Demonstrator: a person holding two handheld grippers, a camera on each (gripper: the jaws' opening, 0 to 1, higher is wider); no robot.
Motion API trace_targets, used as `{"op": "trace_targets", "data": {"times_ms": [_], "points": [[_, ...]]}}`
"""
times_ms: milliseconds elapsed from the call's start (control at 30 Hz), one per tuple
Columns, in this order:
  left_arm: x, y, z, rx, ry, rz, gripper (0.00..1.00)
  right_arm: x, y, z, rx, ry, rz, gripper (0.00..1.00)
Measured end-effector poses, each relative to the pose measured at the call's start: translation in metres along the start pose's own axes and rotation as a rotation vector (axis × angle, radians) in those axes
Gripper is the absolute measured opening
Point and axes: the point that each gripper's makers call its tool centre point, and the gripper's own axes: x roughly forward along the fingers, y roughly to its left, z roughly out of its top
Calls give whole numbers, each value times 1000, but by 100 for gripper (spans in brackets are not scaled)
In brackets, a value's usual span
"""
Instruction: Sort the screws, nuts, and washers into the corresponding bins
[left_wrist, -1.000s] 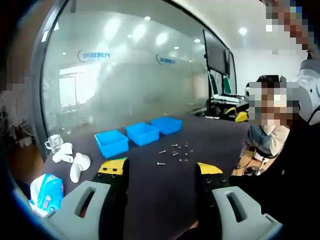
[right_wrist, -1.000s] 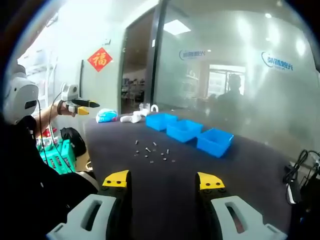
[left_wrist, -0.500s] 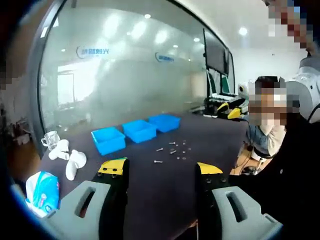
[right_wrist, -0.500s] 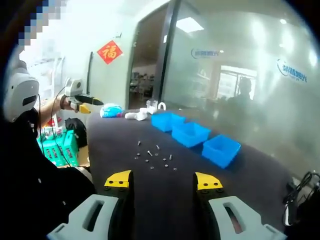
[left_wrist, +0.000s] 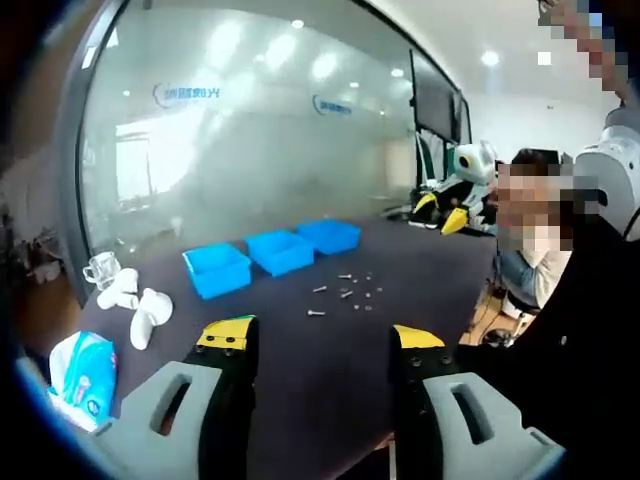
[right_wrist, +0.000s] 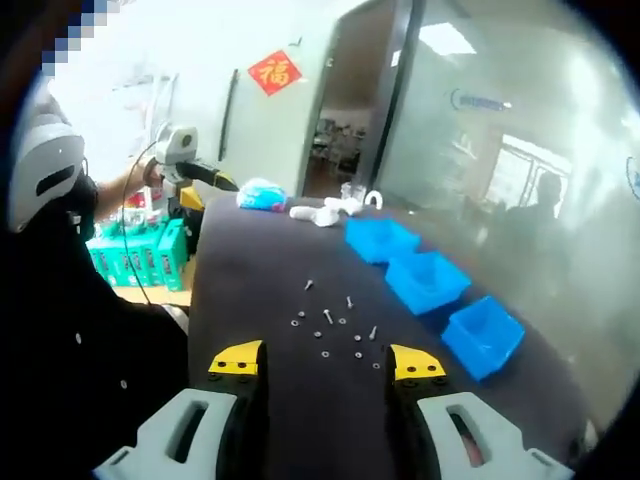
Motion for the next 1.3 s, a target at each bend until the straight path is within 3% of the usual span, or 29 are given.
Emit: {"op": "trace_targets", "data": {"times_ms": [333, 700, 1000, 1300], "points": [[3, -3, -8, 3, 29, -4, 51, 46, -2, 17, -78, 82, 123, 41], [4, -1, -8, -2, 23, -7, 51, 92, -7, 21, -150, 213, 228, 38], [1, 4, -11, -13, 24, 11, 51, 124, 4, 5, -208, 342, 326, 33], [2, 2, -16, -31, 26, 16, 53, 155, 12, -11, -256, 429, 404, 26]]}}
